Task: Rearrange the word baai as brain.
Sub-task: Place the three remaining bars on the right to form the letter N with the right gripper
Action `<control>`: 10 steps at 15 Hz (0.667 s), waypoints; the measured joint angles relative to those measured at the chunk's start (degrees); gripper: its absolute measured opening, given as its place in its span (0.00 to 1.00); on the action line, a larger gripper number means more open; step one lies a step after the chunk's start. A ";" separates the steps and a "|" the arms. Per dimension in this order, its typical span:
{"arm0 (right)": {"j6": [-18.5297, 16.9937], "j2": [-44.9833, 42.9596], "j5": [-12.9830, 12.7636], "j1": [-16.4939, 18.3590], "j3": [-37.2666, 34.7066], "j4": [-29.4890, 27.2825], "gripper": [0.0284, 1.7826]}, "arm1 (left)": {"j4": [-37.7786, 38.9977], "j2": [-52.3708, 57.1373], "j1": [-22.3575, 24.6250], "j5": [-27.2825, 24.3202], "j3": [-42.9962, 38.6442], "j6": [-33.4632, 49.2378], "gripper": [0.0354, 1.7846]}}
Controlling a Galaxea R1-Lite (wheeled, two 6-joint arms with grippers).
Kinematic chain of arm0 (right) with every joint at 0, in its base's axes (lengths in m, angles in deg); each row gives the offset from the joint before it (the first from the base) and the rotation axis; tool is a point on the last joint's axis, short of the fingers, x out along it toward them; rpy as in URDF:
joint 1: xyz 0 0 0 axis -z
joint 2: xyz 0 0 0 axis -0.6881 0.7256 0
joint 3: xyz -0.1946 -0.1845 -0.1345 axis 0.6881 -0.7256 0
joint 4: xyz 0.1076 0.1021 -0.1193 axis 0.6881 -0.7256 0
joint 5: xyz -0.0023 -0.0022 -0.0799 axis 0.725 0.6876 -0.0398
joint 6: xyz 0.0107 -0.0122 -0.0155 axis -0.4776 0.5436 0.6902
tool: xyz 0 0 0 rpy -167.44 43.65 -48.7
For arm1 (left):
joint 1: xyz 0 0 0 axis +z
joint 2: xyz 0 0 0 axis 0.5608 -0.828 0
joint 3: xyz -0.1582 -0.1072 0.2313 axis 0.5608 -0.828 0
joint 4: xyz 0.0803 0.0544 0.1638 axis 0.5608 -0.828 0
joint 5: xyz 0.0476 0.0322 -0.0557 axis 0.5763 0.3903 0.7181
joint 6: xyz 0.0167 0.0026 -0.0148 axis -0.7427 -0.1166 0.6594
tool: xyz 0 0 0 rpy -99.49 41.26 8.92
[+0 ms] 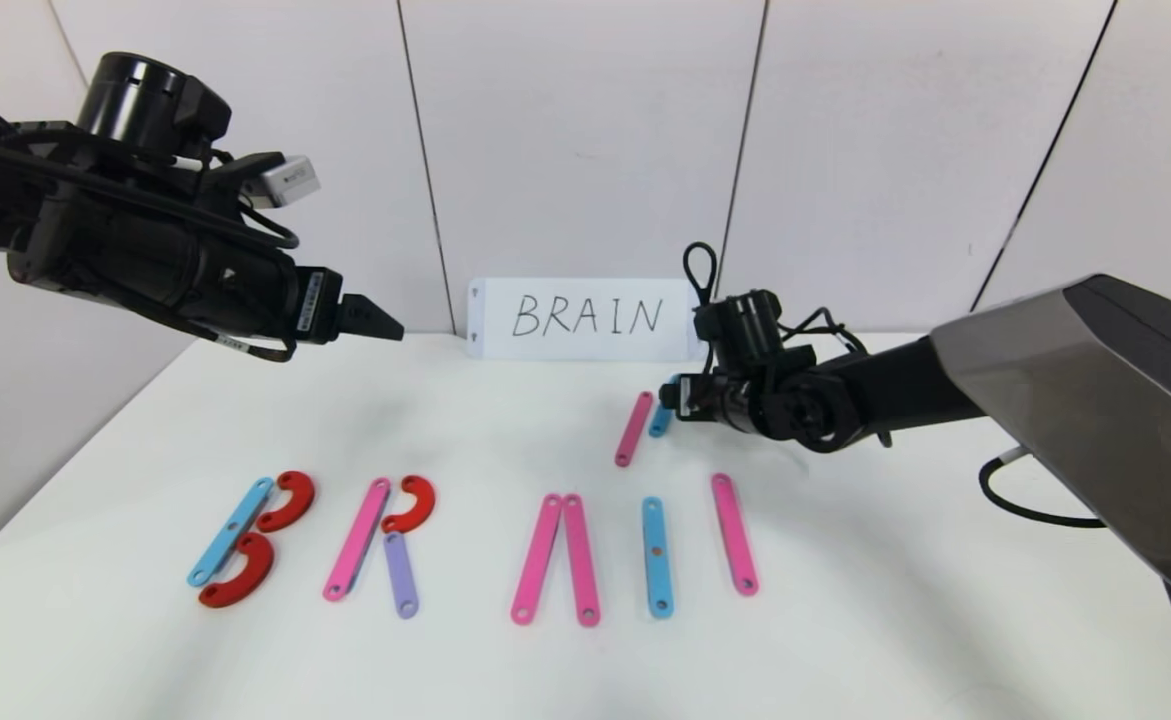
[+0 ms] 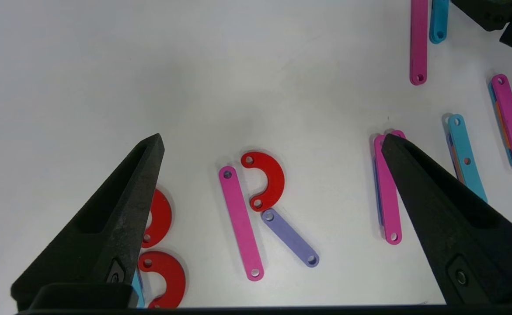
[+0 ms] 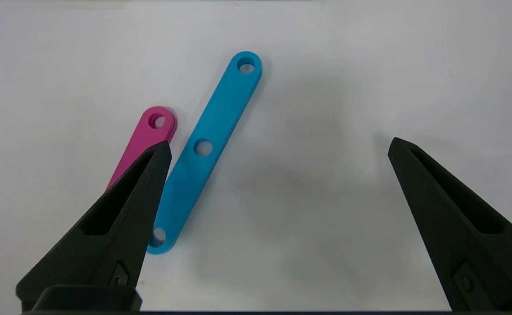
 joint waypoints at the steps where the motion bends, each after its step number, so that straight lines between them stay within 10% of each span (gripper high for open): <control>1: 0.05 0.67 -0.05 0.12 0.88 0.02 0.98 | -0.02 -0.07 -0.07 0.00 0.00 0.00 0.97; 10: 1.13 5.22 -0.99 0.39 6.21 -0.95 0.98 | 0.00 -0.16 -0.18 0.00 0.00 0.00 0.97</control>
